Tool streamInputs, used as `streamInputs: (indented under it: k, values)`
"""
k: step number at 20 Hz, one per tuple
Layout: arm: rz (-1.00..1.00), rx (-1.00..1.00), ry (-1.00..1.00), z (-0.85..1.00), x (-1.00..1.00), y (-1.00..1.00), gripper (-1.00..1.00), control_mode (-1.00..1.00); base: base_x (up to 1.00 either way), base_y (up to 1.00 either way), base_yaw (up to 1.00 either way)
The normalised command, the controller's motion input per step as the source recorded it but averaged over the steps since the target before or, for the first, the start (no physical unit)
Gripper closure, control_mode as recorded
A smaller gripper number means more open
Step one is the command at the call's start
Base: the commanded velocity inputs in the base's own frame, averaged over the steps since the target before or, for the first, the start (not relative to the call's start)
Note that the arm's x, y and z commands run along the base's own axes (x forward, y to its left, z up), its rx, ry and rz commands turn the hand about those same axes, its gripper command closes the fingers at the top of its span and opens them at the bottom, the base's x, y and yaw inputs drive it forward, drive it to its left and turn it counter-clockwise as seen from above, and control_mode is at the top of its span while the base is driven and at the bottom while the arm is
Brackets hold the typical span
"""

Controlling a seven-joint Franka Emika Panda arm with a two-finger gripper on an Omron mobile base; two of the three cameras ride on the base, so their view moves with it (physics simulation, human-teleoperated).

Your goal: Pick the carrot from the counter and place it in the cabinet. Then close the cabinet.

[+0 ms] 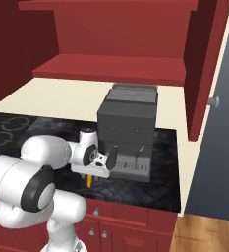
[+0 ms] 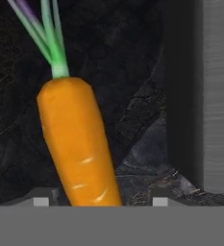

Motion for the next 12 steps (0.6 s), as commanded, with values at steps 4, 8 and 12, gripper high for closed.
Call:
streamInputs:
  k: [4, 8, 12]
  values:
    - [-0.10, 0.00, 0.04, -0.55, -0.28, 0.42, 1.00, -1.00, 0.00, 0.00, 0.00]
    - [-0.10, 0.00, 0.01, 0.13, -0.33, 0.43, 1.00, -1.00, 0.00, 0.00, 0.00]
    - [-0.08, 0.00, 0.00, 0.87, -0.24, 0.04, 1.00, -1.00, 0.00, 0.00, 0.00]
